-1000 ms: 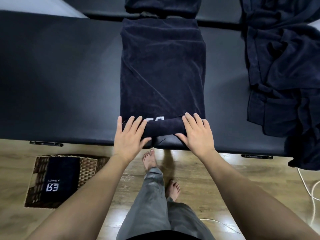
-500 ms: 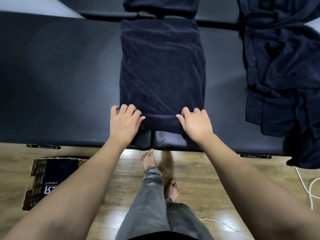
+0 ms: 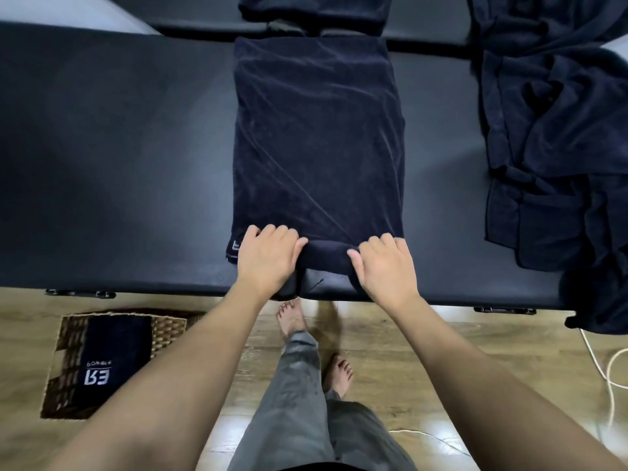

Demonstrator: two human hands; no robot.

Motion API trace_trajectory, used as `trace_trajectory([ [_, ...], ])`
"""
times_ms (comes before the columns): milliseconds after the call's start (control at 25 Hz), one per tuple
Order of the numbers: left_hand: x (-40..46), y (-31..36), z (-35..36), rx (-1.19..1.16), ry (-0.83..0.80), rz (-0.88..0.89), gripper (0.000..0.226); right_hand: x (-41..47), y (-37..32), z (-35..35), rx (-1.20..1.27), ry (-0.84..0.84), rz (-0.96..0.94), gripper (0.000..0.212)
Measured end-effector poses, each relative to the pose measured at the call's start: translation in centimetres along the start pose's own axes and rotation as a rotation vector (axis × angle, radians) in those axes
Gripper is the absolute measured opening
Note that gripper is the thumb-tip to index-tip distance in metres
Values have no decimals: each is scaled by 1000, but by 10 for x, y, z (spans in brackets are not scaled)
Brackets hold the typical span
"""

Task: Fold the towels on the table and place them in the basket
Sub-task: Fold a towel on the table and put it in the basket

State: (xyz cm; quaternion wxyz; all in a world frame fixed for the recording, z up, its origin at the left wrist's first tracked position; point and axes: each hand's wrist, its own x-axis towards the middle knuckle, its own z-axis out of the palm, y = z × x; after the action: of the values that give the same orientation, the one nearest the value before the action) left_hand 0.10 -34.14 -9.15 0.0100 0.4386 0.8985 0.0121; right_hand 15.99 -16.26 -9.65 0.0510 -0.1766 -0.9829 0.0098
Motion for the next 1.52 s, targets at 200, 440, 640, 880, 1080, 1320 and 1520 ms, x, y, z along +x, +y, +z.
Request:
trace_trajectory([
  [200, 8, 2, -4, -7, -135, -23, 57, 26, -4, -8, -96, -61, 84, 33],
  [440, 12, 6, 1, -26, -71, -128, 38, -14, -22, 10, -64, 132, 12, 37],
  [640, -6, 2, 10, -81, 110, -126, 31, -10, -5, 15, -81, 53, -70, 57],
  [880, -42, -1, 22, -12, 173, 43, 52, 32, 6, 6, 51, -50, -104, 47],
  [1080, -6, -17, 17, 78, 106, 81, 59, 40, 4, -1, 74, -127, 79, 39],
  [1320, 43, -26, -5, -32, -99, 51, 70, 15, -16, 7, -114, 33, 32, 60],
  [1520, 50, -20, -19, -93, -159, -66, 55, 49, 5, 5, -62, -51, -49, 59],
])
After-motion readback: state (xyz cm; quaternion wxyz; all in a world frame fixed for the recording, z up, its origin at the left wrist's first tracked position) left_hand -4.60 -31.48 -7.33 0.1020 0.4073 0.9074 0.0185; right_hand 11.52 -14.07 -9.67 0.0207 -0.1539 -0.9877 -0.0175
